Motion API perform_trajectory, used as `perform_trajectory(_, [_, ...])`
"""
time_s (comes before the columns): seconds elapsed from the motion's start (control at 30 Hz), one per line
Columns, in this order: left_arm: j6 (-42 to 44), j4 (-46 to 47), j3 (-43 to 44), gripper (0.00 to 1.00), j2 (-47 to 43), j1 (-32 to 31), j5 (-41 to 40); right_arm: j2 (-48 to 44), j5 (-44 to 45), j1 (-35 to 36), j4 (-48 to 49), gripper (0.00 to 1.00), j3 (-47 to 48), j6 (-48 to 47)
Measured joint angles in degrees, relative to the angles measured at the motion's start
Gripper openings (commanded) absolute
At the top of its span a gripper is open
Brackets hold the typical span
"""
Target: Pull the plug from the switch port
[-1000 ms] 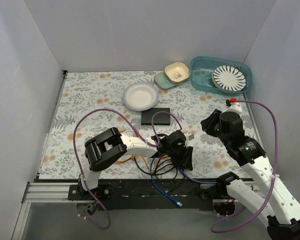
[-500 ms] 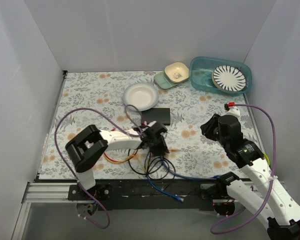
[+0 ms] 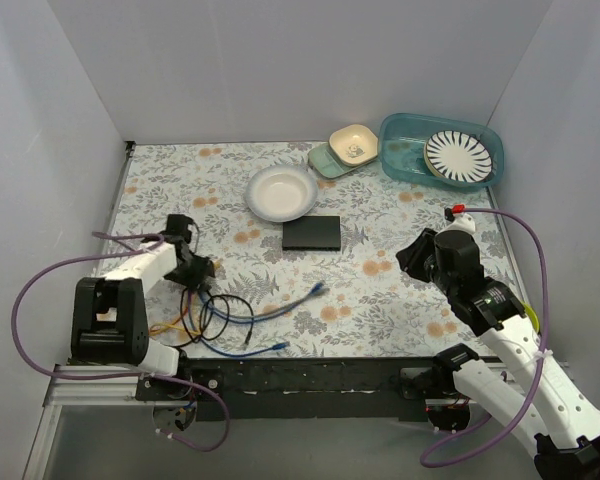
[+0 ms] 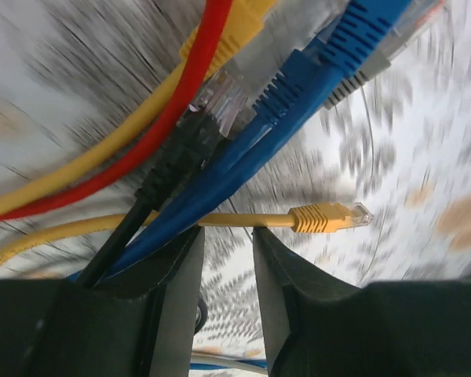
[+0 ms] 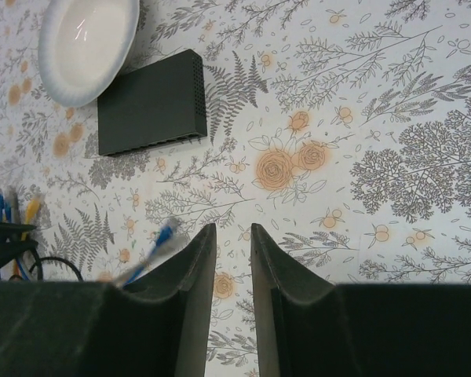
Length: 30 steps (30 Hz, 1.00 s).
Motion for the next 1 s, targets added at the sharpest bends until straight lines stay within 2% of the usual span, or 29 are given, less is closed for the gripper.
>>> perform_trajectory(0.1, [2.4,-2.3,1.6,0.31,1.7,11.3,0.1,0.2,-0.7,0.0,0.0,0.32,0.0,0.0])
perform_trajectory(0.27, [5.7,-3.7,3.5,0.3,3.3,24.9,0.5,0.1,-1.1,0.0,-0.2,0.32,0.0,-0.1])
perform_trajectory(0.47, [9.2,-7.5,8.2,0.27,3.7,33.3,-5.9,0.1,-1.0,0.6,-0.5,0.31,0.0,-0.5])
perform_trajectory(0.6, [10.7,-10.0,14.1,0.24,1.0,35.1,-7.5,0.3,-0.6,1.7,-0.4,0.31,0.0,-1.1])
perform_trajectory(0.67, [11.6,-9.5,16.8,0.24,-1.2,32.0,-6.7,0.8,-0.4,2.3,-0.4,0.31,0.0,-1.6])
perform_trajectory(0.77, [12.4,-4.9,17.2,0.29,-5.0,21.5,-1.8,2.3,-0.2,3.1,-0.3,0.31,0.0,-2.0])
perform_trajectory(0.87, [12.3,4.7,11.3,0.3,-9.7,4.9,3.7,4.0,-0.3,3.7,0.0,0.31,0.0,-2.1])
perform_trajectory(0.93, [12.3,8.7,8.0,0.26,-10.6,-7.4,7.0,5.2,-0.8,3.8,0.7,0.31,0.0,-2.2])
perform_trajectory(1.0, [13.2,10.8,7.3,0.2,-8.8,-16.0,9.3,6.1,-1.1,3.9,1.2,0.3,0.0,-2.2])
